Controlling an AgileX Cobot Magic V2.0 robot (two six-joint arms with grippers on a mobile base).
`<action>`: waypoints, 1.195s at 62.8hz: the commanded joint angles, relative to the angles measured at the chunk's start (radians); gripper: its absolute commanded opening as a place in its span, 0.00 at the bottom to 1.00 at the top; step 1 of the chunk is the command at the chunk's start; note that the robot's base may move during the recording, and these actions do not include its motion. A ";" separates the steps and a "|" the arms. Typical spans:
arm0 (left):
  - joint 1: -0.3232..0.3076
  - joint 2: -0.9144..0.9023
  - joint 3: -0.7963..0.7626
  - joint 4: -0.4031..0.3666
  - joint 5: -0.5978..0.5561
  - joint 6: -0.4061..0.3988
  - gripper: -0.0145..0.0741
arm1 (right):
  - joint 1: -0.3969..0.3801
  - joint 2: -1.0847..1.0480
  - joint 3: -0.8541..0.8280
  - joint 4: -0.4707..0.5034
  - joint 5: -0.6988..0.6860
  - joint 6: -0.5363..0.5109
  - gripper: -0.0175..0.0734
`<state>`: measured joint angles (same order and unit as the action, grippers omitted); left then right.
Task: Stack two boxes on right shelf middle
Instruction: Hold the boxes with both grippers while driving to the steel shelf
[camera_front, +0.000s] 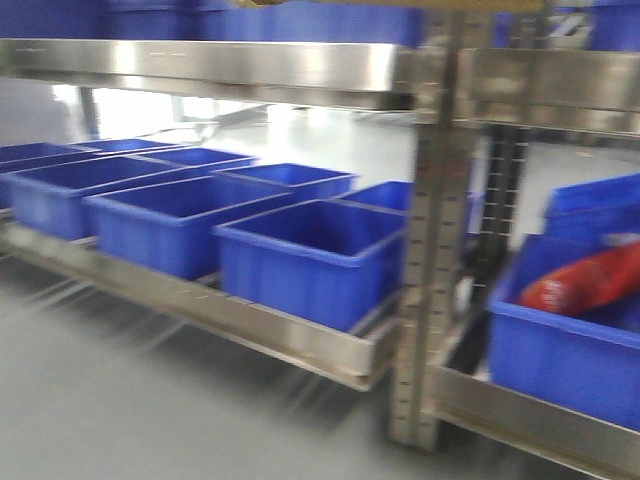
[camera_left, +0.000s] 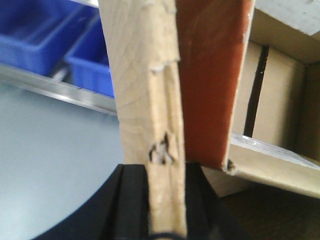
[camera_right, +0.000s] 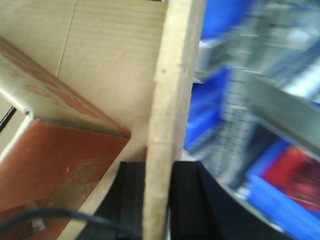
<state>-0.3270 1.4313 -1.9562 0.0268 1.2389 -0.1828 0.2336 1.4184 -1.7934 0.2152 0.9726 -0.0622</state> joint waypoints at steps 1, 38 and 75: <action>0.003 -0.018 -0.012 -0.012 -0.034 -0.001 0.04 | -0.012 -0.008 -0.009 -0.049 -0.073 -0.009 0.02; 0.003 -0.018 -0.012 -0.012 -0.034 -0.001 0.04 | -0.012 -0.008 -0.009 -0.049 -0.073 -0.009 0.02; 0.003 -0.018 -0.012 -0.012 -0.034 -0.001 0.04 | -0.012 -0.008 -0.009 -0.049 -0.073 -0.009 0.02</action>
<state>-0.3270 1.4313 -1.9562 0.0268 1.2389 -0.1828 0.2336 1.4184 -1.7934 0.2152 0.9710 -0.0622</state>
